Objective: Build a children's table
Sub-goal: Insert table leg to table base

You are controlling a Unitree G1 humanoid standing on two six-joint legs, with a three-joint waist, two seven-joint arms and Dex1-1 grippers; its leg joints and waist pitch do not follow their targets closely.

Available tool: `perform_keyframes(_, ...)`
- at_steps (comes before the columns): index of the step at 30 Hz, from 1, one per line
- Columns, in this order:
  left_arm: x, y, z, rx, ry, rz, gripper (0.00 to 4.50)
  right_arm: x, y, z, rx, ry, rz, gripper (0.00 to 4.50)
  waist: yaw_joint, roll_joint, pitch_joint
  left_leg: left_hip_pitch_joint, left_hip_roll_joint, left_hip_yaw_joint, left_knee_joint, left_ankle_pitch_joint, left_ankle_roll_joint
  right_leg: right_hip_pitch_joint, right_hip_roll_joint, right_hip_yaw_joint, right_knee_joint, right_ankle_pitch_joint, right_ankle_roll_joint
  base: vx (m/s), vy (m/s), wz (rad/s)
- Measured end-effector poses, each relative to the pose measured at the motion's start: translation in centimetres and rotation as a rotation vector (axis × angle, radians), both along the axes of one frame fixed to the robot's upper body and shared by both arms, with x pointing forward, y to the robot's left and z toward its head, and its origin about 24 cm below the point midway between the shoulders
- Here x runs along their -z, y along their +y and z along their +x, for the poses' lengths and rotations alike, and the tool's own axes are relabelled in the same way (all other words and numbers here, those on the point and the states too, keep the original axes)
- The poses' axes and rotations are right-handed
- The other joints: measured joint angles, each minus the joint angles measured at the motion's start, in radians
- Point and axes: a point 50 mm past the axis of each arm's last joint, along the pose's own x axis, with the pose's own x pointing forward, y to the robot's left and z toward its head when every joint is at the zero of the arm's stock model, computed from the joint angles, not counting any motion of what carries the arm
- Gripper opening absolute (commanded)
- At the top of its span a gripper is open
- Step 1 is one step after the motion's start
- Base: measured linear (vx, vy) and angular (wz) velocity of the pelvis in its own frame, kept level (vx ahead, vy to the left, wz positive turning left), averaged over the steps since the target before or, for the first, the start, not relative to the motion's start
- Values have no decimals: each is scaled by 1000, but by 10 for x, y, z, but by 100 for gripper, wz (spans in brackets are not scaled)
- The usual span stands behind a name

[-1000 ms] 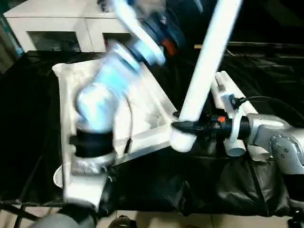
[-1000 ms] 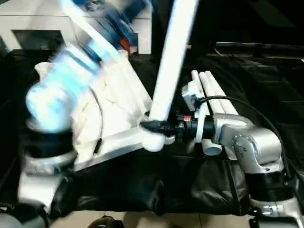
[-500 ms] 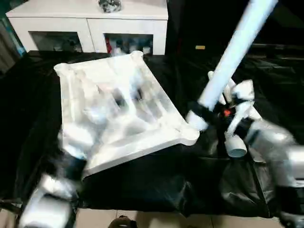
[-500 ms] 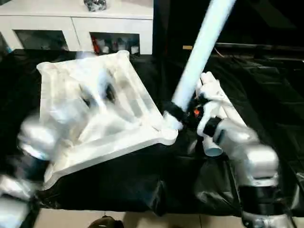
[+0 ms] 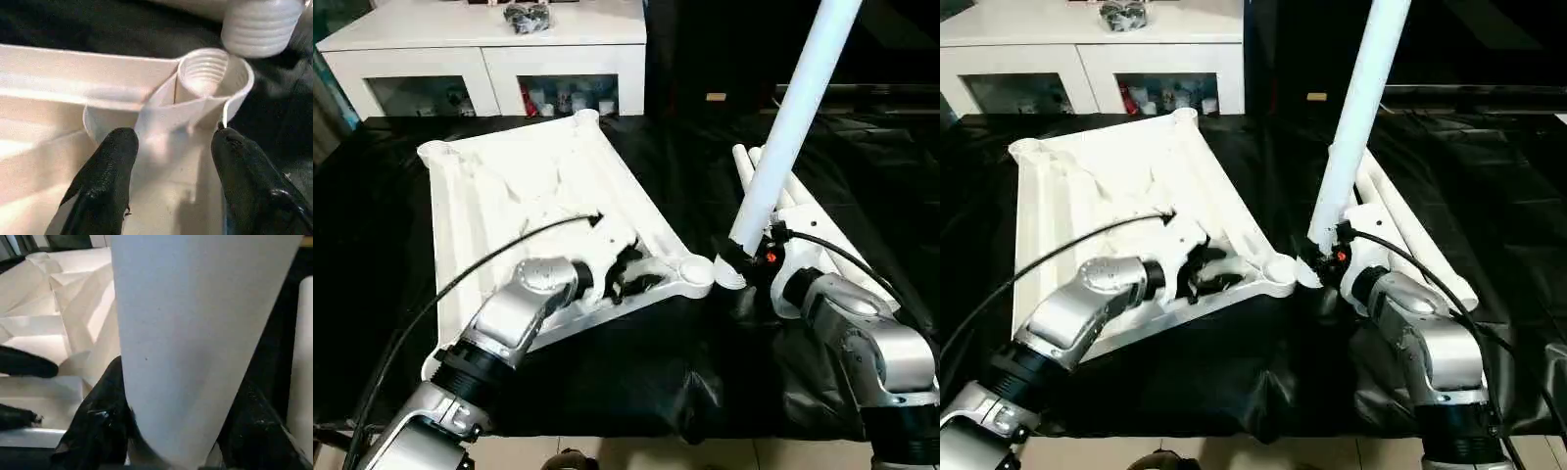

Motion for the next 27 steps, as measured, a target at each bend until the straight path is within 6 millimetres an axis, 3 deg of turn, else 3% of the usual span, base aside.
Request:
perform_keyframes(9, 7, 0, -11, 55, 78, -39, 190, -1, 1, 0, 0, -9, -2, 191, -5, 0, 0, 0, 0, 0, 0, 0, 0, 0, 0, 0, 0, 0, 0, 0, 0, 0)
perform_keyframes(27, 14, 4, -6, 78, 80, 12, 72, -2, 3, 0, -32, -11, -2, 191, -8, 0, 0, 1, 0, 0, 0, 0, 0, 0, 0, 0, 0, 0, 0, 0, 0, 0)
